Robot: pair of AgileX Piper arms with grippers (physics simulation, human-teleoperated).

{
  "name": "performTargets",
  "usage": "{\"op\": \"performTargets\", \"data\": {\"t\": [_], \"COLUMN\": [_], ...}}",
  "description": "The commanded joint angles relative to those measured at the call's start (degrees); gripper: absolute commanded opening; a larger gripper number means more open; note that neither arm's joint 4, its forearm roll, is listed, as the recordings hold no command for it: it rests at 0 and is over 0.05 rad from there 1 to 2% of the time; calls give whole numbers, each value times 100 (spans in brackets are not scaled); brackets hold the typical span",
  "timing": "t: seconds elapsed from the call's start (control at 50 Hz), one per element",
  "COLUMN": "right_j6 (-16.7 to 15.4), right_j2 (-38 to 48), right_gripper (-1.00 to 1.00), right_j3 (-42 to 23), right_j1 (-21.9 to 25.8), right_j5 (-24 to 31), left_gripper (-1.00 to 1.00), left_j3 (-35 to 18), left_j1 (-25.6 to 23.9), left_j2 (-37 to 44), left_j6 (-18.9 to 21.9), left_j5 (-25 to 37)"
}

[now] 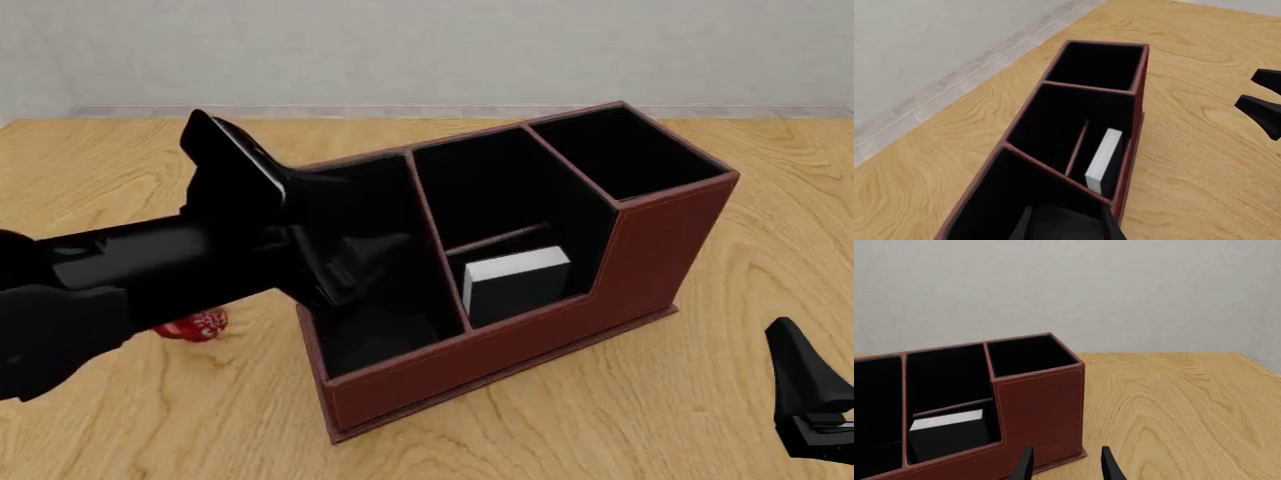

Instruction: Pick up the book and place it in the back compartment of the caddy.

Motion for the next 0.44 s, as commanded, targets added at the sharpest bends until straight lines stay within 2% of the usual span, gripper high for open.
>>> {"op": "performTargets", "data": {"t": [0.02,0.16,0.44], "right_j6": [2,0,1], "right_j2": [1,-1,1], "right_gripper": [100,100,100], "right_j3": [0,0,0], "right_j1": [0,1,0], "right_j5": [-1,0,0], "left_gripper": [100,100,100], "left_j3": [2,-26,-139], "left_j1": [113,134,310], "left_j2": [-240,-385,-942], "left_j6": [-20,21,190], "left_j5": [255,458,1254]}}
